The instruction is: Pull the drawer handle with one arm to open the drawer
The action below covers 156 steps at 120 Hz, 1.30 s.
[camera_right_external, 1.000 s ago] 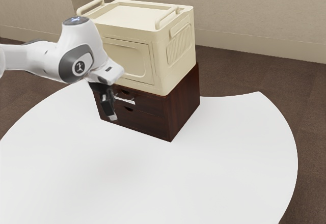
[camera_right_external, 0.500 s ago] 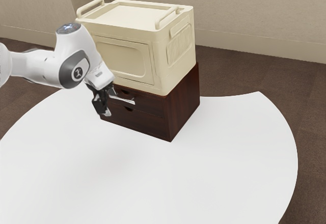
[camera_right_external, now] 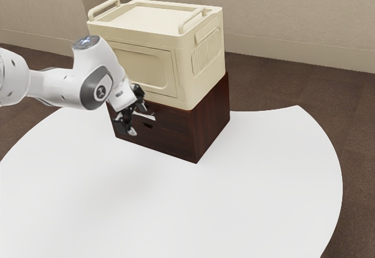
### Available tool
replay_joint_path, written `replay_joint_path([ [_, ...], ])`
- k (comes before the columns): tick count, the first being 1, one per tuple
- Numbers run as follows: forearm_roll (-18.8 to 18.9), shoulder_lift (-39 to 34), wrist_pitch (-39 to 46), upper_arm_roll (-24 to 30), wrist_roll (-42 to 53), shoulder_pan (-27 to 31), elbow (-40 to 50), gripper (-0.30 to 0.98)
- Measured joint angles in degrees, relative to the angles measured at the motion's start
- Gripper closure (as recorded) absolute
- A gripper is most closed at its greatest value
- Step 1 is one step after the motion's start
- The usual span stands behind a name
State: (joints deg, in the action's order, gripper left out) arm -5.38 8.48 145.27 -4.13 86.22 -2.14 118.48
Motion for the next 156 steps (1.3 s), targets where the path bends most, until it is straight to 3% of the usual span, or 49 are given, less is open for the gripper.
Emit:
replay_joint_path([
  [64, -1.44, 2.1, 1.56, 0.0, 6.42, 0.62, -0.68, 0.02],
  [94, -2.53, 2.1, 1.75, 0.0, 7.89, 0.67, -0.69, 0.24],
  [127, -4.26, 1.66, 1.53, 0.0, 8.48, 0.58, -0.68, 0.57],
  [156, -5.12, 0.45, -1.82, -0.04, 7.42, 0.61, -0.69, 0.67],
])
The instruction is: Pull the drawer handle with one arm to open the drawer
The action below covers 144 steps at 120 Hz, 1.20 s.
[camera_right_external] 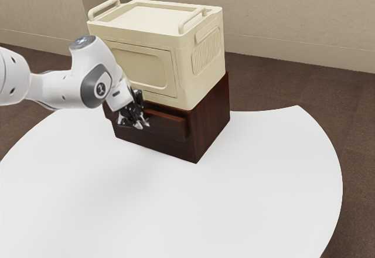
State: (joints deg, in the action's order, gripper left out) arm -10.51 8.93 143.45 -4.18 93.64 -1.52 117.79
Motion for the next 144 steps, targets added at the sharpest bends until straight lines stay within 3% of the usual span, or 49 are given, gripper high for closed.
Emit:
replay_joint_path([
  [100, 0.13, -4.52, -11.62, -1.16, -3.68, 0.49, 3.06, 0.78],
  [144, 0.25, -10.17, -12.73, -0.93, -4.33, 1.3, 8.75, 0.71],
])
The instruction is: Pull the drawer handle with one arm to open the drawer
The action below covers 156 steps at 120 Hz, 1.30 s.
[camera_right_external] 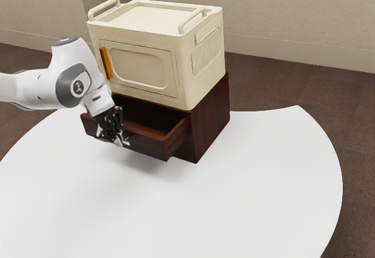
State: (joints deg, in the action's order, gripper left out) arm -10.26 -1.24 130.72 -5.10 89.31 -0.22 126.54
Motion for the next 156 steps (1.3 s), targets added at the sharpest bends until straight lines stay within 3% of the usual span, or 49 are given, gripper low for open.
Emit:
replay_joint_path([
  [56, 0.25, -4.27, -0.79, -1.21, -0.4, -0.55, 4.22, 0.67],
  [86, 3.61, -5.47, -2.0, -1.23, -1.6, 1.89, 5.06, 0.65],
  [144, 4.32, -11.5, -1.93, -1.08, -3.11, 2.48, 11.16, 0.63],
  [156, 4.26, -13.44, -1.68, -1.0, -3.34, 2.67, 11.56, 0.57],
])
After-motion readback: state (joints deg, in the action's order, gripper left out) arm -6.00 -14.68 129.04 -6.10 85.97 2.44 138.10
